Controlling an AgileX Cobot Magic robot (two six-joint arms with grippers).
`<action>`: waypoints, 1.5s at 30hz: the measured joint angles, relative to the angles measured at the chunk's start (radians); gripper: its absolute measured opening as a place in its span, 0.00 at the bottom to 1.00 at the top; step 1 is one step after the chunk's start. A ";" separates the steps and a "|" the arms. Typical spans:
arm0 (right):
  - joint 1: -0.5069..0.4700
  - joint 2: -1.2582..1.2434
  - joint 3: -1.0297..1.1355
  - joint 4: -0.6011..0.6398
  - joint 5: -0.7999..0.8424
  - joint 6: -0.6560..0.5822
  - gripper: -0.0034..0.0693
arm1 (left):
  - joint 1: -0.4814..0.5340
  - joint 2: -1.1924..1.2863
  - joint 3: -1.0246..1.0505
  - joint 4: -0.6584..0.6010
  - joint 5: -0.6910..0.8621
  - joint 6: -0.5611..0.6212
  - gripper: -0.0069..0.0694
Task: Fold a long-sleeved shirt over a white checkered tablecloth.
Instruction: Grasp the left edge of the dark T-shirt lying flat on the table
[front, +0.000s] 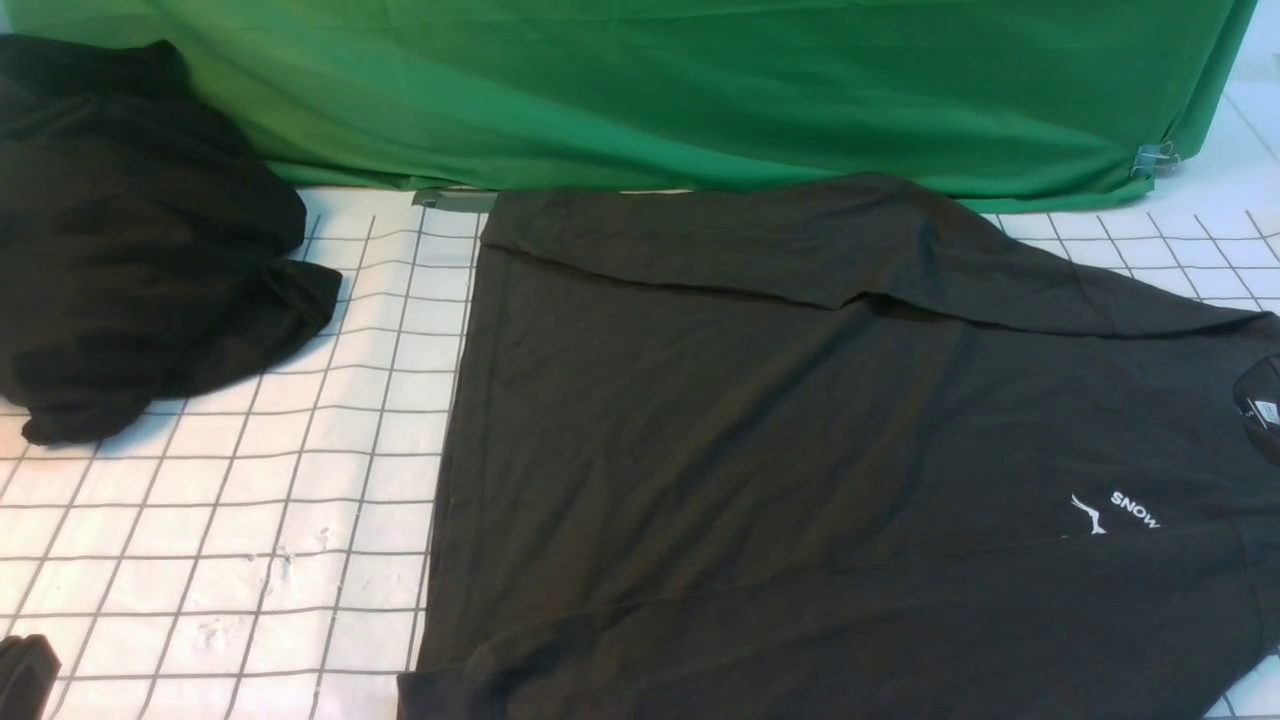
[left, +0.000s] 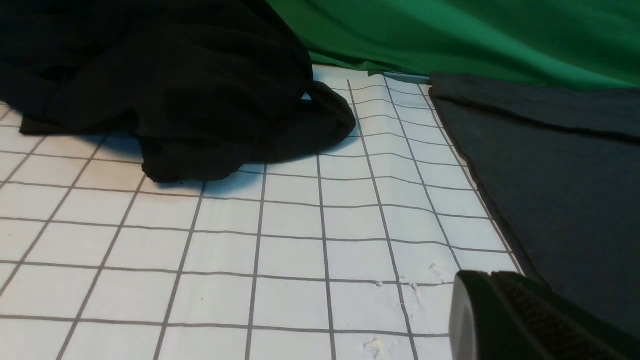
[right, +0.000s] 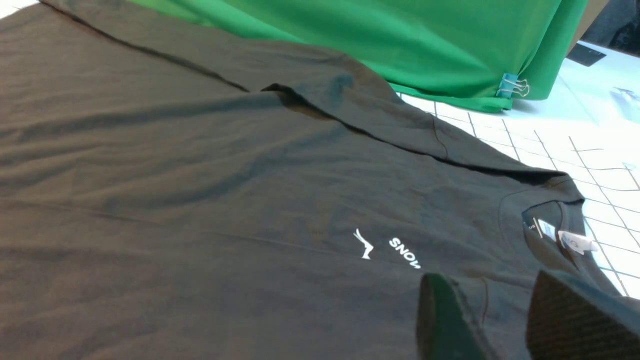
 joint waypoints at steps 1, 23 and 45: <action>0.000 0.000 0.000 0.000 0.000 0.000 0.38 | 0.000 0.000 0.000 0.000 0.000 0.000 0.12; 0.000 0.000 0.000 0.000 -0.008 -0.002 0.38 | 0.000 0.000 0.000 -0.206 -0.098 -0.009 0.12; 0.000 0.000 0.000 0.340 -0.083 0.651 0.38 | 0.000 0.000 -0.002 -0.903 -0.066 -0.243 0.12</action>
